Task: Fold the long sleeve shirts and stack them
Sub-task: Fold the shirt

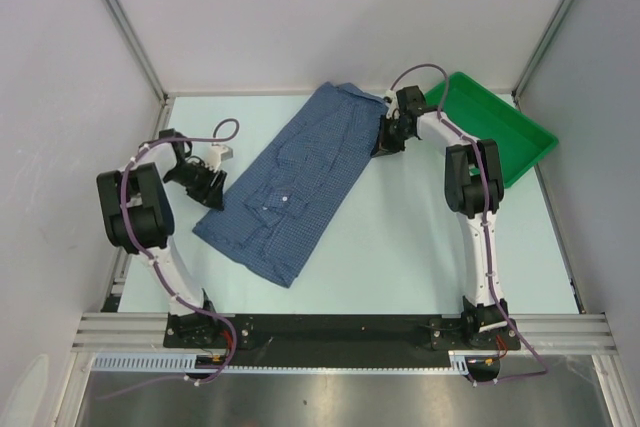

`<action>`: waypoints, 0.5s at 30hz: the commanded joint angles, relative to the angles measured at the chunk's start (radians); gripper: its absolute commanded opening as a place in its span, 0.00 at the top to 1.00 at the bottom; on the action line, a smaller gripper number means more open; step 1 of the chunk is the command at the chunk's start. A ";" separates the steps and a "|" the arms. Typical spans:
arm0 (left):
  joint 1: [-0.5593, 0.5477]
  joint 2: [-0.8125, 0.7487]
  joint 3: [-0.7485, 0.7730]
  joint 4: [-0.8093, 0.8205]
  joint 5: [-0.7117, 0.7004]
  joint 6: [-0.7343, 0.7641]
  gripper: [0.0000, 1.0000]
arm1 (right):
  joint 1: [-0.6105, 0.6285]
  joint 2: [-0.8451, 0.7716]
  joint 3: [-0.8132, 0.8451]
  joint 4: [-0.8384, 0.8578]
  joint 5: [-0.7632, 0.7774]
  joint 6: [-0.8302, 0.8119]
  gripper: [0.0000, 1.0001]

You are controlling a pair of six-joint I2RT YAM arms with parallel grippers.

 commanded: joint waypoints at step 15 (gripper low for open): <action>-0.422 -0.119 -0.294 -0.104 -0.026 -0.028 0.99 | -0.083 0.100 0.116 -0.252 0.221 -0.236 1.00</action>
